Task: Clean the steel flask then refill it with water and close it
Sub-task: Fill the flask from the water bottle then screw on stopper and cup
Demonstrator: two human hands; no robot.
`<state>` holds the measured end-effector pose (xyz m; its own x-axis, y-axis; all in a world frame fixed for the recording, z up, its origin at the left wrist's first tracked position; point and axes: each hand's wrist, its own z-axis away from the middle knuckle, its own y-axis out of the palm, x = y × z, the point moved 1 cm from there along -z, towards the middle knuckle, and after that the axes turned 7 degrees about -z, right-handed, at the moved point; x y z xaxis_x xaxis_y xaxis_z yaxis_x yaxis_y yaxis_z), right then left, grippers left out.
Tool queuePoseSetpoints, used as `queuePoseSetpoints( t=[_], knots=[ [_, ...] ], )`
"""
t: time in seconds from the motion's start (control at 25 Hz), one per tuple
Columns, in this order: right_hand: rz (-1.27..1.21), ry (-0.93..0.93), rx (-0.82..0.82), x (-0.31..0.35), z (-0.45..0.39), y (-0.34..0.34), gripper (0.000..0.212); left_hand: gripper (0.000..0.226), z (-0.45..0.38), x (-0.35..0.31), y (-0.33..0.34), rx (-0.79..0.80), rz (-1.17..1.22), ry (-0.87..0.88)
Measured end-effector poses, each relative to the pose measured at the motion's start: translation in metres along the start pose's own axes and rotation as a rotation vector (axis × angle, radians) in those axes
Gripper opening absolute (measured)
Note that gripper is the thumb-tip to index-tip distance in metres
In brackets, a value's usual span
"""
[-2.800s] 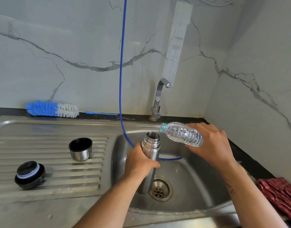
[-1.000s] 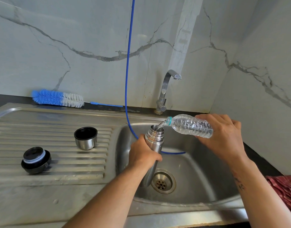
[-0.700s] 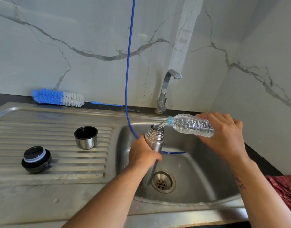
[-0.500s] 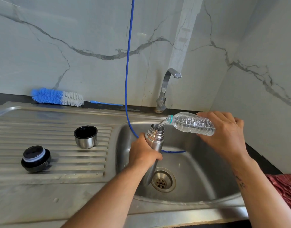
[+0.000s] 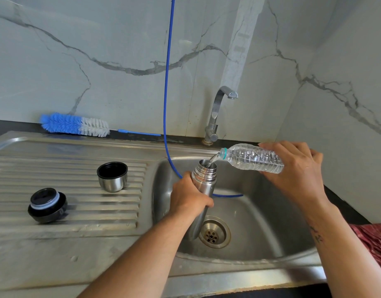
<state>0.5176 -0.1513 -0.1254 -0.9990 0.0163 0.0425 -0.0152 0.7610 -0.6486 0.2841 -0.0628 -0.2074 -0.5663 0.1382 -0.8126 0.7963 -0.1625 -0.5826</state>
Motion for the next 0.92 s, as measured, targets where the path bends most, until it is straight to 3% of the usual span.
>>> queuePoseSetpoints(
  t=[0.92],
  knots=[
    [0.038, 0.009, -0.018, 0.0001, -0.0022, -0.0010, 0.060, 0.067, 0.0017, -0.0017, -0.0001, 0.003, -0.013, -0.002]
  ],
)
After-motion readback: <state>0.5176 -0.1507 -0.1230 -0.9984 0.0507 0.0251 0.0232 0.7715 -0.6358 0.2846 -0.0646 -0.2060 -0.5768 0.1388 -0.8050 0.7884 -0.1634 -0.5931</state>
